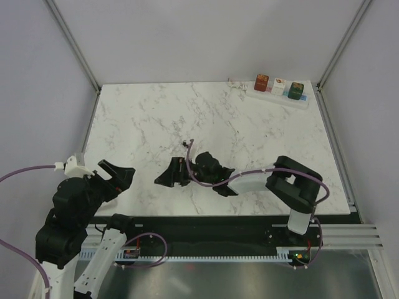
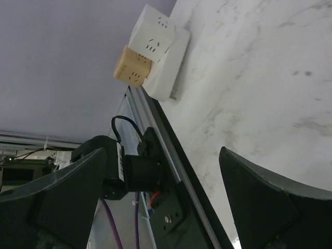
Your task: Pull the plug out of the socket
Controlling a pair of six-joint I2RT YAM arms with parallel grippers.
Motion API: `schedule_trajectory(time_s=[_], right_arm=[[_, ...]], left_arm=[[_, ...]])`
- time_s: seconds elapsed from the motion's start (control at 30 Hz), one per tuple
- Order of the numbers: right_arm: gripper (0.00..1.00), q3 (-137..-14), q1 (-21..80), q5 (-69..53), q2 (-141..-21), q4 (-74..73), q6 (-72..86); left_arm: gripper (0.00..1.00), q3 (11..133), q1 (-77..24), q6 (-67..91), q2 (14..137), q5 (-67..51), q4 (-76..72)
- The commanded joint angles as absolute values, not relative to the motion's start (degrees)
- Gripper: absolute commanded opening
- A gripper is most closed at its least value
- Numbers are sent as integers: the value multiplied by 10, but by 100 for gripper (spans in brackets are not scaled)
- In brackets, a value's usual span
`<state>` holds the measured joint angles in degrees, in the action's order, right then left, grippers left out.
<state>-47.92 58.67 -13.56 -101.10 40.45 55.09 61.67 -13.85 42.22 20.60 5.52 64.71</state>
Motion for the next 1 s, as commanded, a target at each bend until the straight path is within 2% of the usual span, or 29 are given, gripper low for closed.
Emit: schedule_trajectory(time_s=[0.0, 0.17, 0.33, 0.63, 0.73, 0.8, 0.97], right_arm=[[97, -567, 643, -114, -1109, 477, 569], [94, -718, 695, -99, -1257, 498, 581], [91, -841, 714, -68, -1354, 434, 580], [84, -1011, 736, -12, -1477, 352, 626], [74, -1063, 733, -19, -1512, 343, 658], [73, -1119, 731, -27, -1527, 270, 656], [74, -1159, 722, -52, -1558, 238, 671]], left_arm=[[97, 645, -136, 380, 204, 106, 693], [96, 671, -136, 374, 206, 101, 710], [95, 683, -136, 369, 200, 98, 722], [95, 687, -136, 363, 201, 89, 721], [95, 690, -136, 365, 199, 81, 717], [95, 692, -136, 365, 198, 76, 715], [95, 693, -136, 366, 193, 65, 708]])
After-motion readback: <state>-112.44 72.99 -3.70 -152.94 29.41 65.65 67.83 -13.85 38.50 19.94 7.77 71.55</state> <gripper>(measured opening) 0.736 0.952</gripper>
